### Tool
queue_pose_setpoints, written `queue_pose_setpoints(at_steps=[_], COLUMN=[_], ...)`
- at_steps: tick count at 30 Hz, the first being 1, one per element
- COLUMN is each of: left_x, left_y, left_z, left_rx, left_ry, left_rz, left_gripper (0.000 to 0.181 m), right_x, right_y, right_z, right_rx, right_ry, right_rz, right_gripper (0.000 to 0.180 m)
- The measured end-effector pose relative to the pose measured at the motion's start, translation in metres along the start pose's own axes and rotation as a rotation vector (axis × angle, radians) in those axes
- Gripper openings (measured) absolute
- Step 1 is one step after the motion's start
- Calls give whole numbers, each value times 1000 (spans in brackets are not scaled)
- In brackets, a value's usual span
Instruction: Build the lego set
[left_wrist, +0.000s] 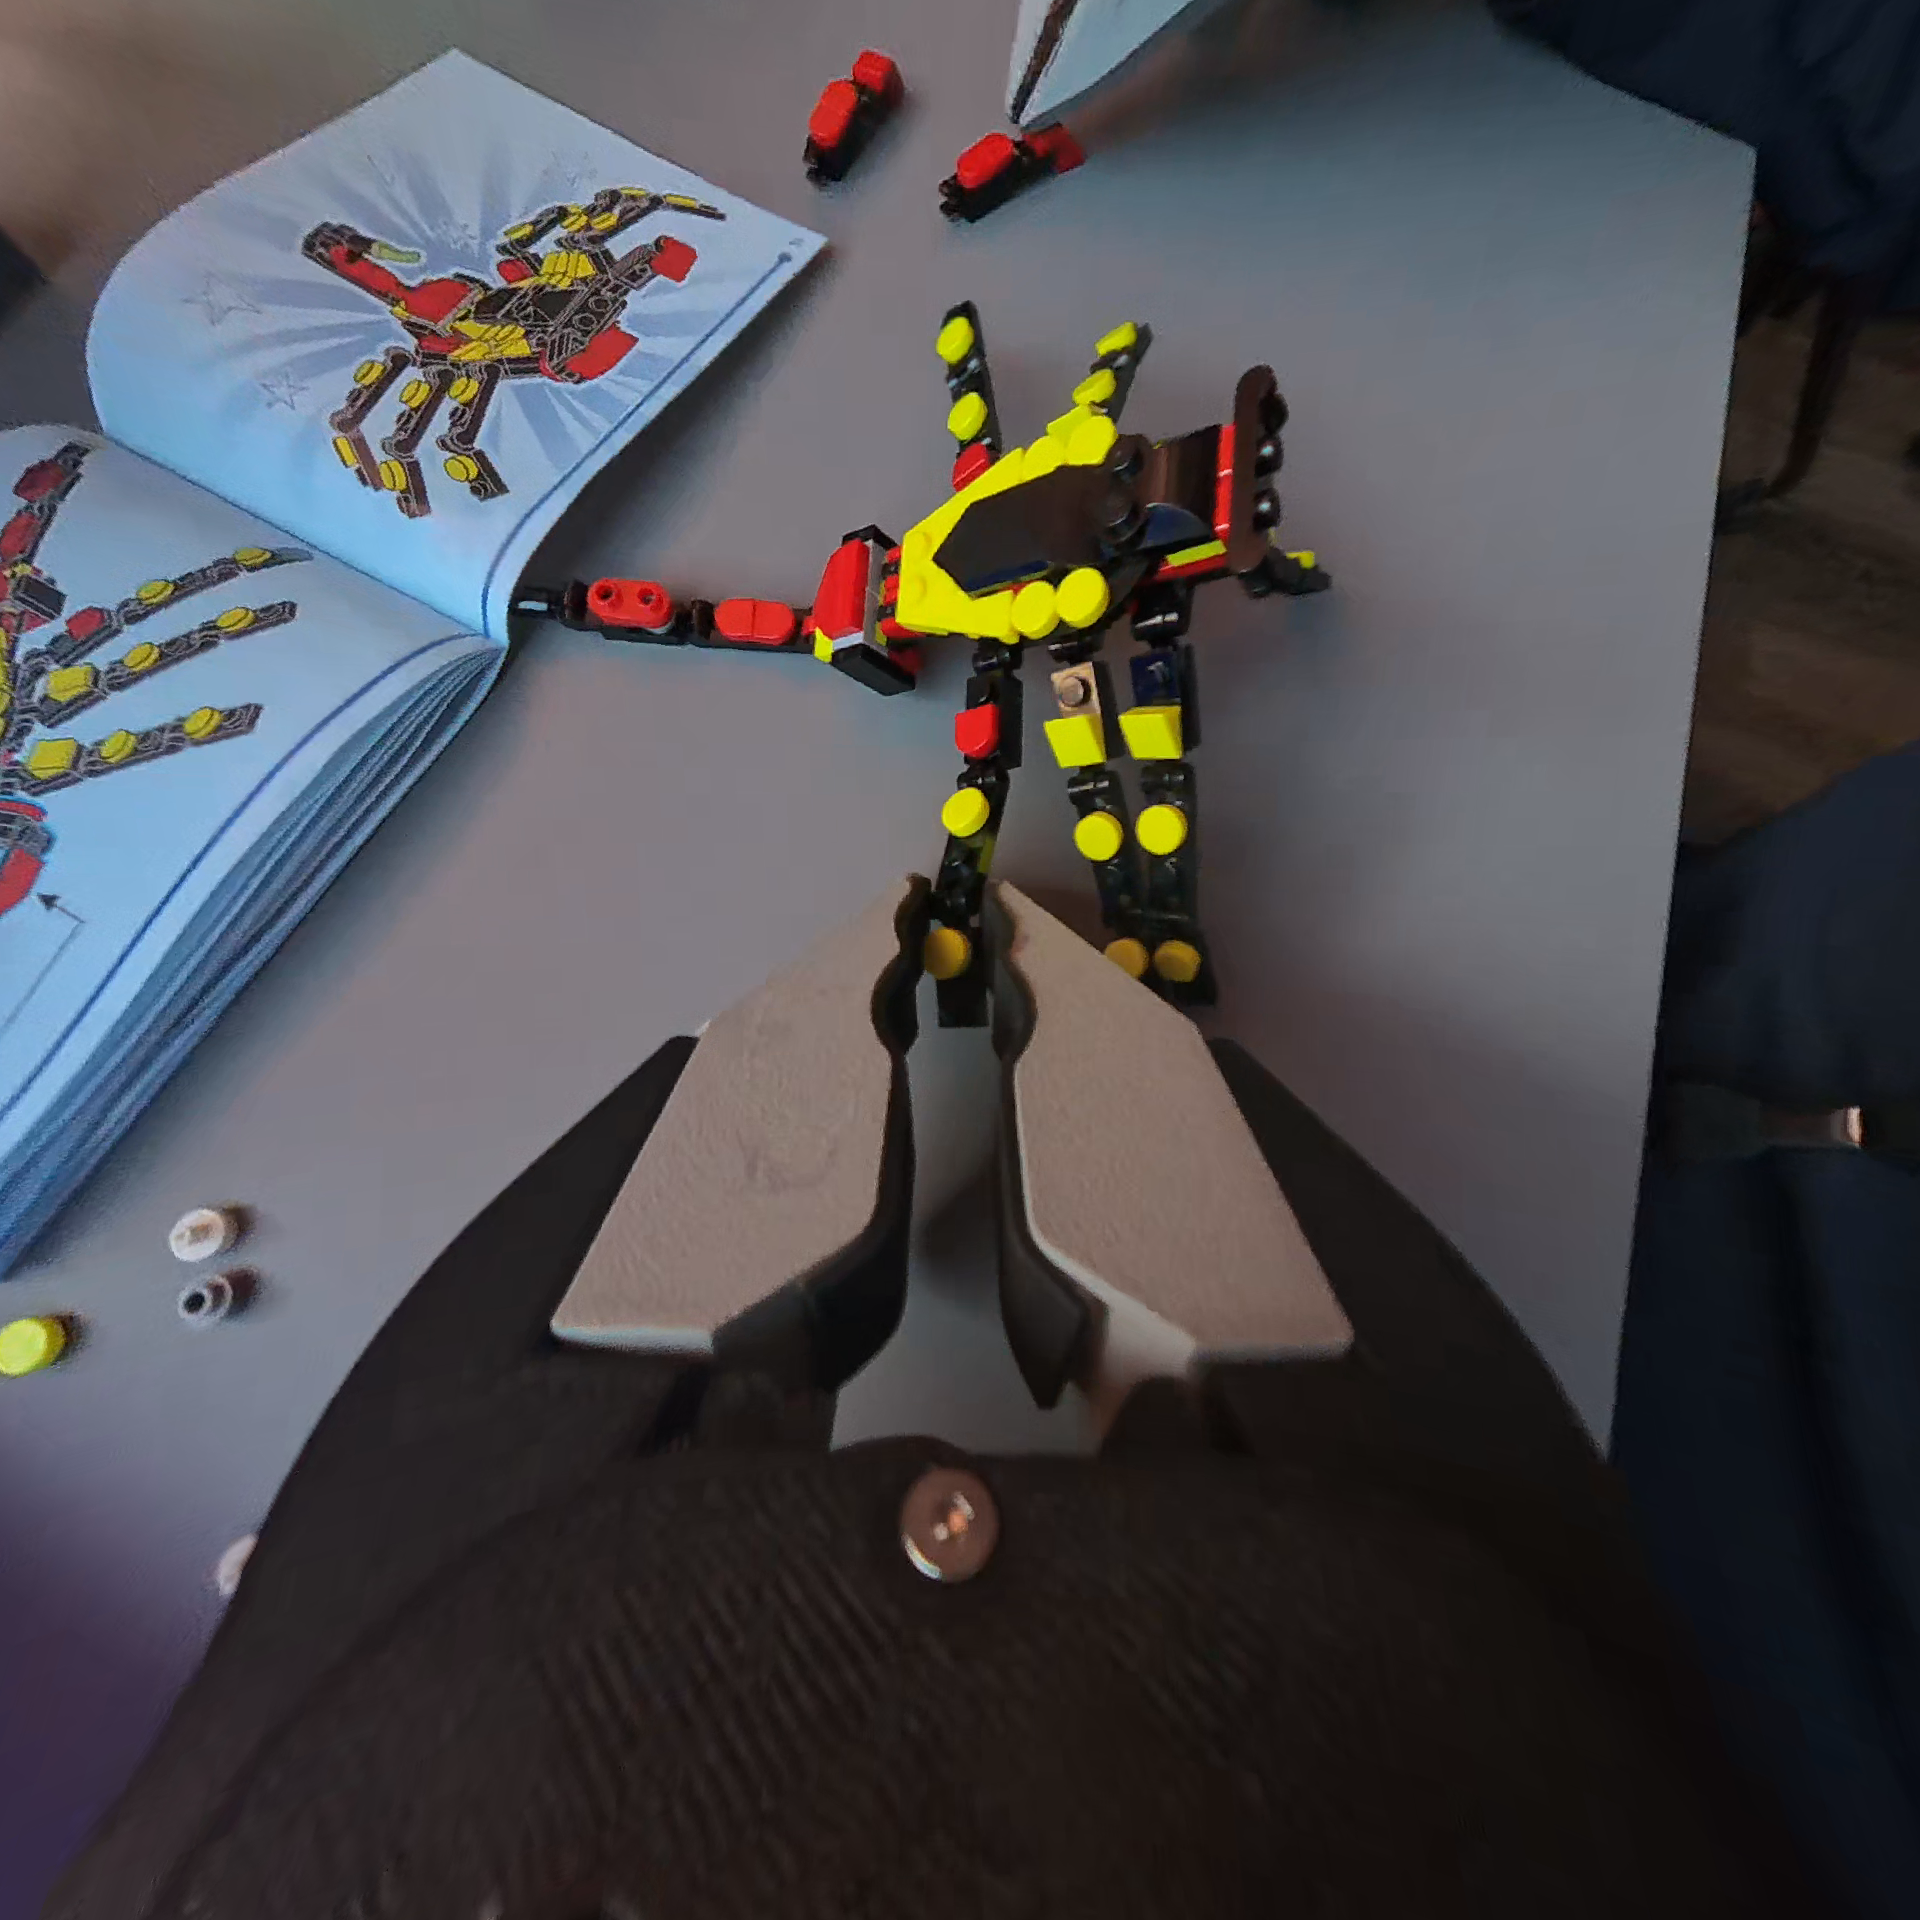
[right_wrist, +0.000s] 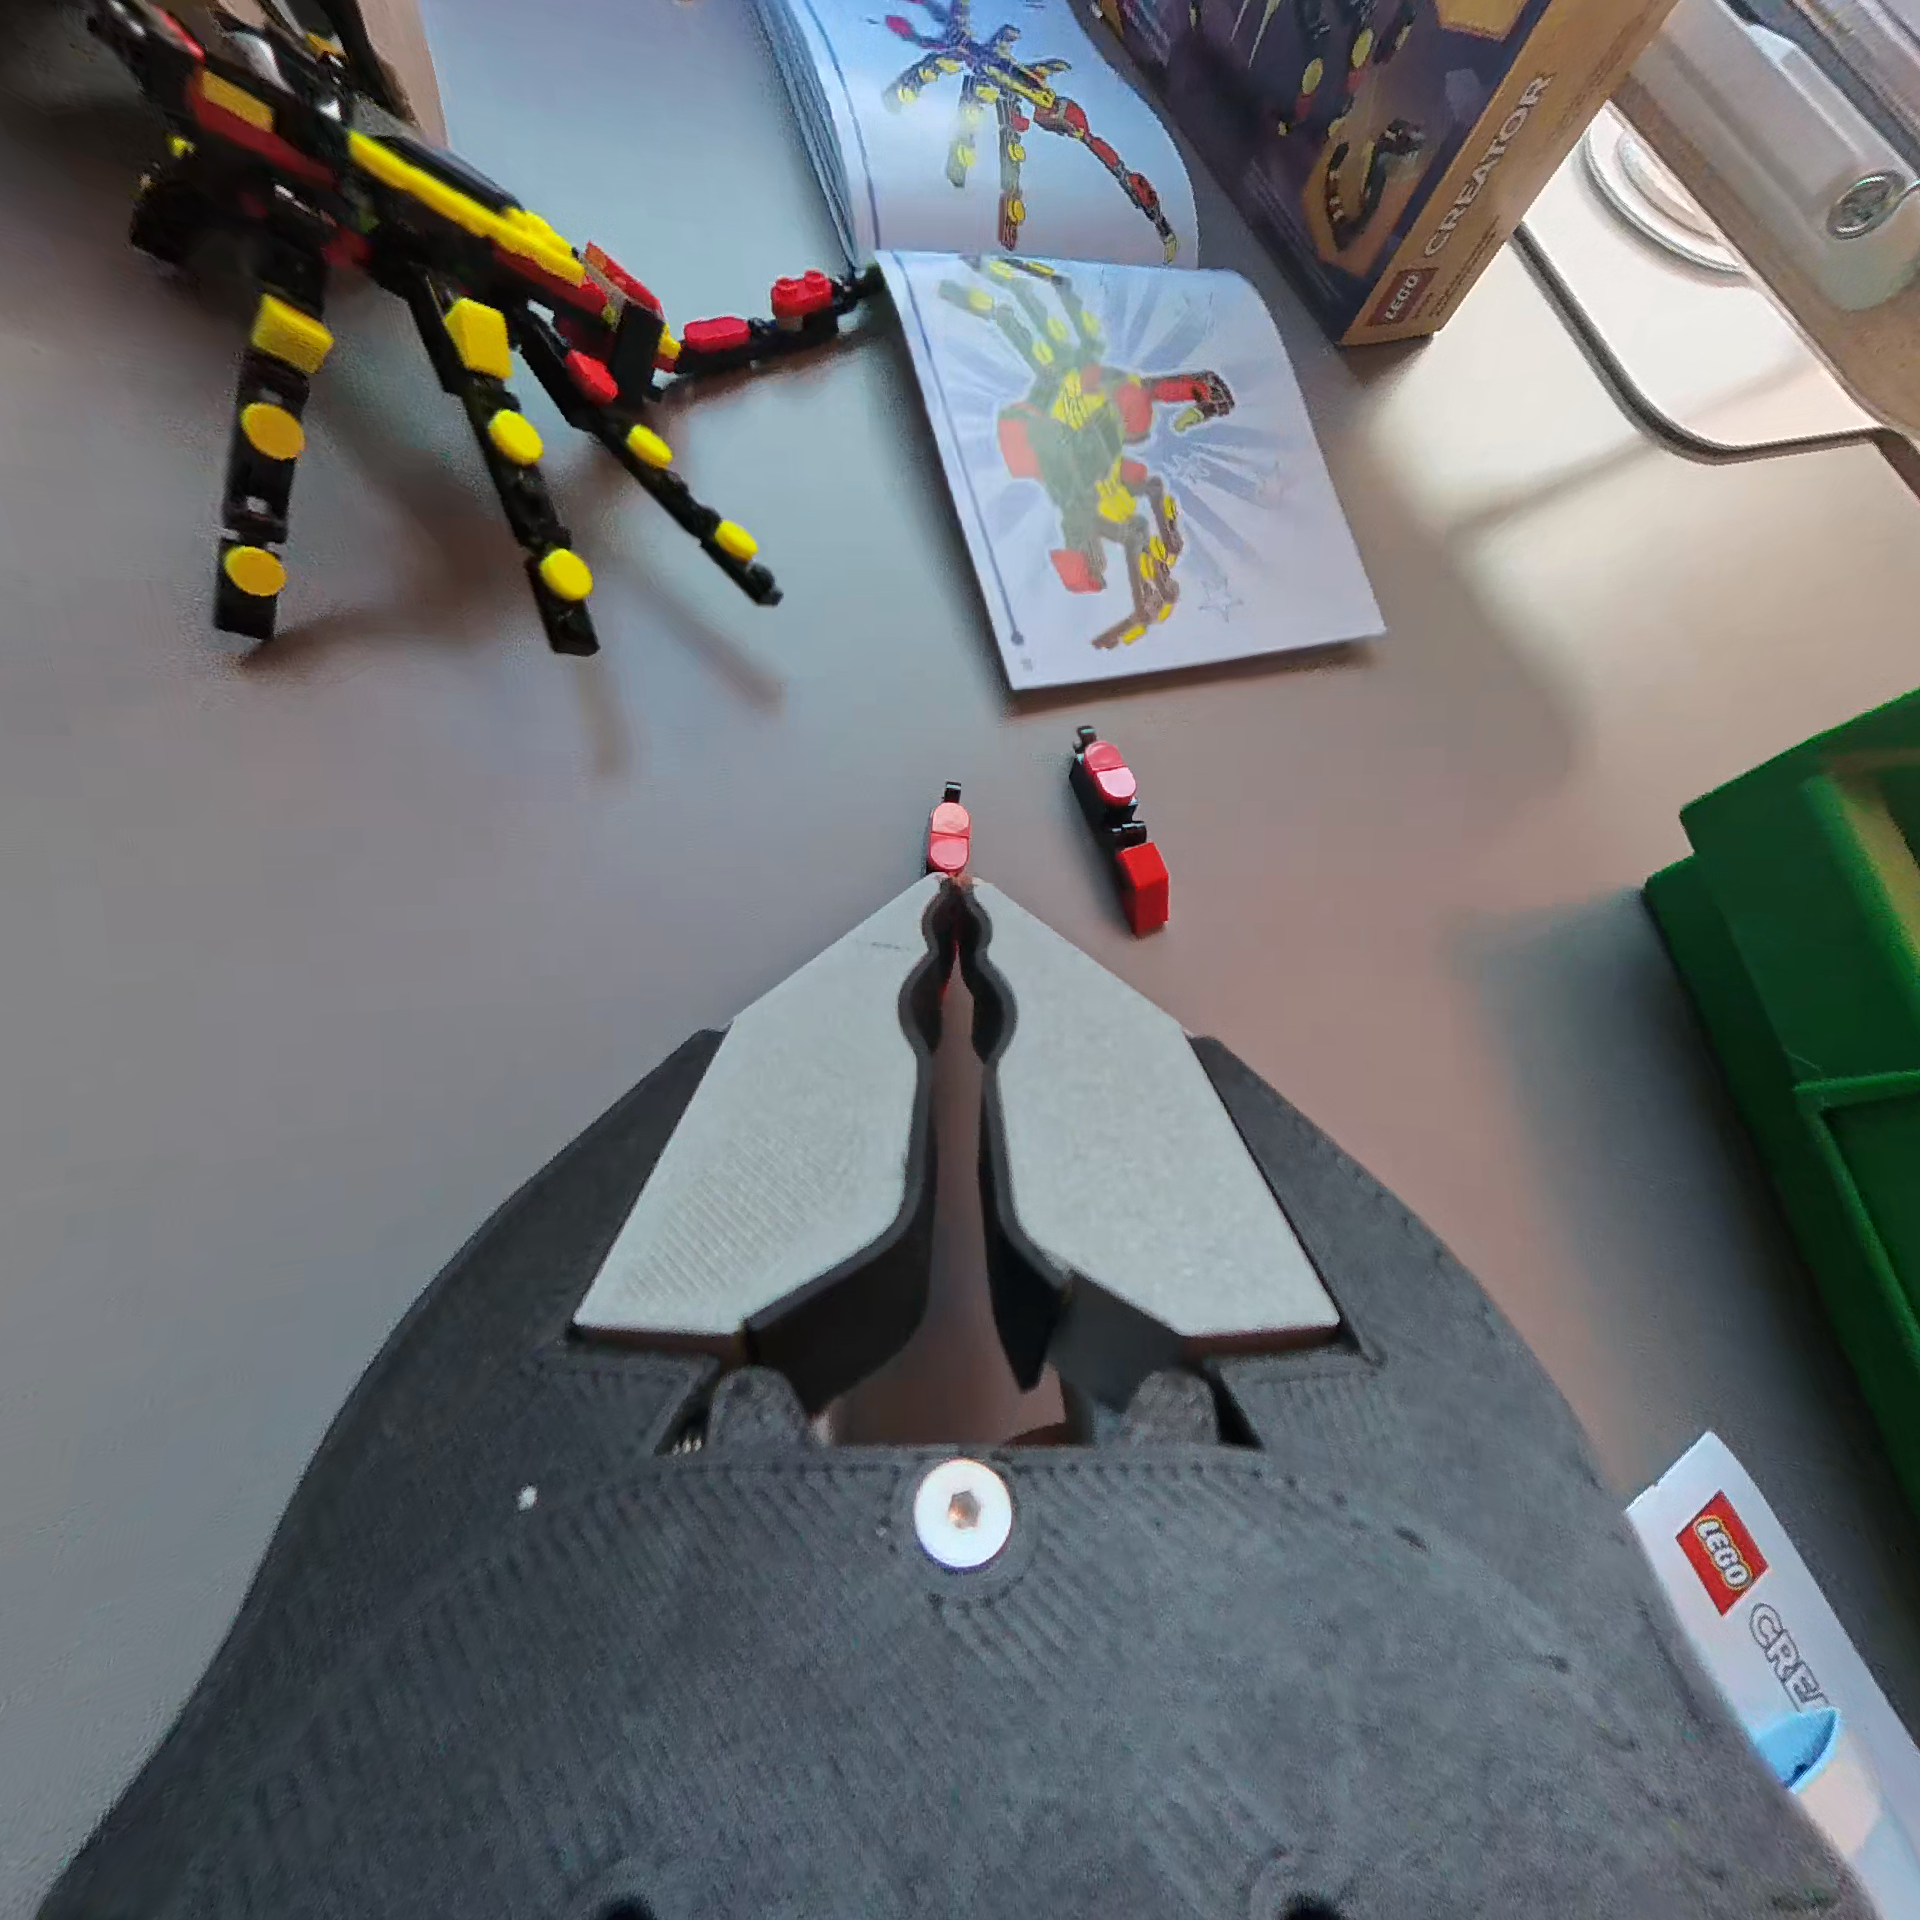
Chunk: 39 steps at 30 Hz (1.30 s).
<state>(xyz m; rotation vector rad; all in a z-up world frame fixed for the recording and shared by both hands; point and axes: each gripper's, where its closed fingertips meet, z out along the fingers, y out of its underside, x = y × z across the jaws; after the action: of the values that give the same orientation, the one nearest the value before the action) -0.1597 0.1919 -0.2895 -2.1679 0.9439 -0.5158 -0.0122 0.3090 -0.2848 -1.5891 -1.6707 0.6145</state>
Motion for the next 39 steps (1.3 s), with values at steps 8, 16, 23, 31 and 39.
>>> queue_pose_setpoints(at_steps=[8, 16, 23, 31, 39], left_x=[32, 61, 41, 5, 5], left_y=[1, -1, -29, -175, -104], left_z=[-6, -10, -47, -177, -62], left_rx=[26, 37, 138, 761, 279], left_ry=[121, 283, 262, 393, 524], left_rz=[-62, -56, 2, 50, 78], left_gripper=[25, 32, 46, 46, 50], right_x=[2, -5, -7, -2, 16], right_y=[-5, -2, 7, -1, -38], right_z=[-5, 0, 6, 0, -39], right_rx=[46, 10, -62, 2, 369], right_ry=[-5, -77, -99, -57, -63], right_rz=[37, 94, 104, 99, 203], right_gripper=[5, 30, 24, 5, 5])
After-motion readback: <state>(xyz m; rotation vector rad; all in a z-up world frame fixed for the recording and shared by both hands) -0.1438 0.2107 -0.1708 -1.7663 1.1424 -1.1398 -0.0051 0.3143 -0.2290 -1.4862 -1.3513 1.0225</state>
